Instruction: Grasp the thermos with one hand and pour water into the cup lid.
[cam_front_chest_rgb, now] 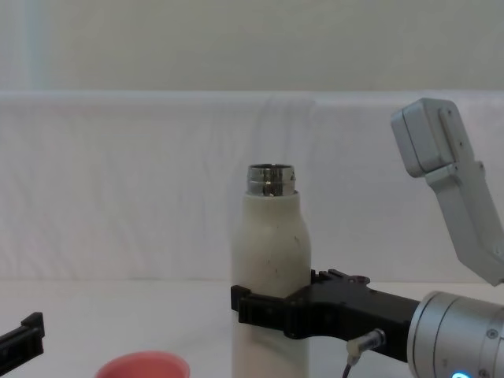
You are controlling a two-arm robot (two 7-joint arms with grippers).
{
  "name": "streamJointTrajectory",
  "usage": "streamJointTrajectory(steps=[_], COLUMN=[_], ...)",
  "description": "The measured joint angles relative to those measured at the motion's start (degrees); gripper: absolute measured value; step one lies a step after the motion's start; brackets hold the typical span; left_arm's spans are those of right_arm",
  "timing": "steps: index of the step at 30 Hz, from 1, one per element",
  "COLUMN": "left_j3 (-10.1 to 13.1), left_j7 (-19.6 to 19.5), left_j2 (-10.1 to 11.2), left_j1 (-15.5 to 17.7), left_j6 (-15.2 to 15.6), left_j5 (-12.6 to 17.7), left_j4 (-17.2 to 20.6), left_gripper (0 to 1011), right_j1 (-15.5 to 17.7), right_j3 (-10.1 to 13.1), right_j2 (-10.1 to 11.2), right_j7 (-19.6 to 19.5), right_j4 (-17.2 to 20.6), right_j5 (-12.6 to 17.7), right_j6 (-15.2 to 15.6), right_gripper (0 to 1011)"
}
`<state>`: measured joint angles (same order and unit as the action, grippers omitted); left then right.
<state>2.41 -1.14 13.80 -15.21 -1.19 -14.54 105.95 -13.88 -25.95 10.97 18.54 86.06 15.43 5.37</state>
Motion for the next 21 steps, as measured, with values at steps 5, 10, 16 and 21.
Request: streamJointTrajectory(steps=[5,10,16,21], left_j3=[0.0,0.0,0.0,0.0], left_j7=[0.0,0.0,0.0,0.0], left_j2=[0.0,0.0,0.0,0.0], left_j1=[0.0,0.0,0.0,0.0], left_j6=[0.0,0.0,0.0,0.0], left_j5=[0.0,0.0,0.0,0.0], left_j4=[0.0,0.0,0.0,0.0], left_gripper=[1001,1001,1001,1001], right_j1=[-0.33,-0.63,-0.85,-0.8], right_j3=[-0.01,-0.01,-0.05,-0.05], right_j2=[-0.33,-0.71,-0.88,-0.86], right_j7=[-0.12,-0.18,-0.17,-0.16], right_j4=[-0.52,-0.89,-1.14,-1.1], right_j5=[-0.08,-0.08,-0.06,-0.05], right_j6=[-0.02,-0.09,-0.1,-0.1], right_gripper=[1001,1001,1001,986])
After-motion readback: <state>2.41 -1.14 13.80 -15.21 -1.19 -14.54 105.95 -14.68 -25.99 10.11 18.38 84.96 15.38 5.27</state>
